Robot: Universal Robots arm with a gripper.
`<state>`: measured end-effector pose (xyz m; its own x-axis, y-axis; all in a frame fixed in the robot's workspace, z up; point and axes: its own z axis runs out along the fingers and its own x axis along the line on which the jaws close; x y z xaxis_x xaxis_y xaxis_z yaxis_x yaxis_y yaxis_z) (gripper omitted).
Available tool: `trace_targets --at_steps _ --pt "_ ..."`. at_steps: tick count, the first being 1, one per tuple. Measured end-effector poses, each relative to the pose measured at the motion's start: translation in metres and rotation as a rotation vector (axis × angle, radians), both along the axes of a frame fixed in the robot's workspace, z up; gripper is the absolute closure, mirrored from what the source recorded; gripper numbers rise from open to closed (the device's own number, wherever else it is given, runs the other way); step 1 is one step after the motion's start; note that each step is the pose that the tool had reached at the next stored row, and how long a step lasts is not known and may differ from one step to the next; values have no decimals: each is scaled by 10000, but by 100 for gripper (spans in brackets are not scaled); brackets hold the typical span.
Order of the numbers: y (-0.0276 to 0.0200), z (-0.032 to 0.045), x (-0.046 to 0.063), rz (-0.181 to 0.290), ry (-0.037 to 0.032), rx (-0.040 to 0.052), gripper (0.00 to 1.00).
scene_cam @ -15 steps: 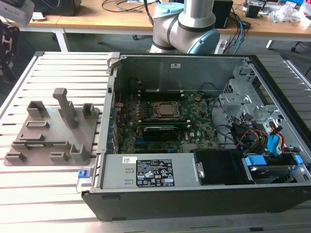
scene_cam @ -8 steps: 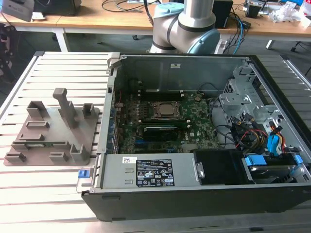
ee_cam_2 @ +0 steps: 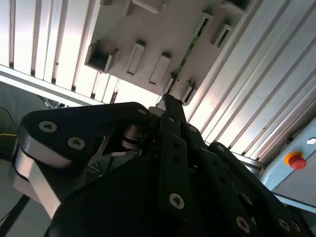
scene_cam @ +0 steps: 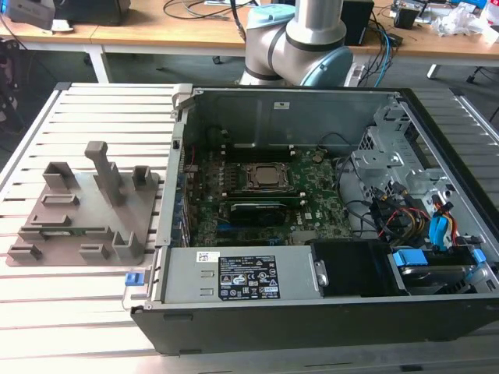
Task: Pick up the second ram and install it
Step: 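Pick up the second ram and move it above second insertion slot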
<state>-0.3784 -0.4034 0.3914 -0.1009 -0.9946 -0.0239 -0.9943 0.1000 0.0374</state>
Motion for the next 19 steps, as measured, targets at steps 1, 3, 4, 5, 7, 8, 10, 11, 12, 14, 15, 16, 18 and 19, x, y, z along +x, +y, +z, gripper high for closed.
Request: trace_targets --at_steps 1,3,4,5,7,8,10,11,12,14,15,16,18,19 --pt "0 0 0 103 0 0 89" --pt "0 0 0 324 0 0 89" --pt "0 0 0 433 0 0 89" --pt "0 0 0 544 0 0 89" --pt "0 0 0 772 0 0 89" --pt "0 0 0 886 0 0 89" --pt "0 0 0 1107 0 0 89" --pt "0 0 0 1218 0 0 89" --pt "0 0 0 1330 0 0 89" --pt "0 0 0 1549 0 0 89" --pt "0 0 0 1685 0 0 89" --pt "0 0 0 1784 0 0 89" --pt "0 0 0 2009 0 0 89" --pt "0 0 0 2118 0 0 89"
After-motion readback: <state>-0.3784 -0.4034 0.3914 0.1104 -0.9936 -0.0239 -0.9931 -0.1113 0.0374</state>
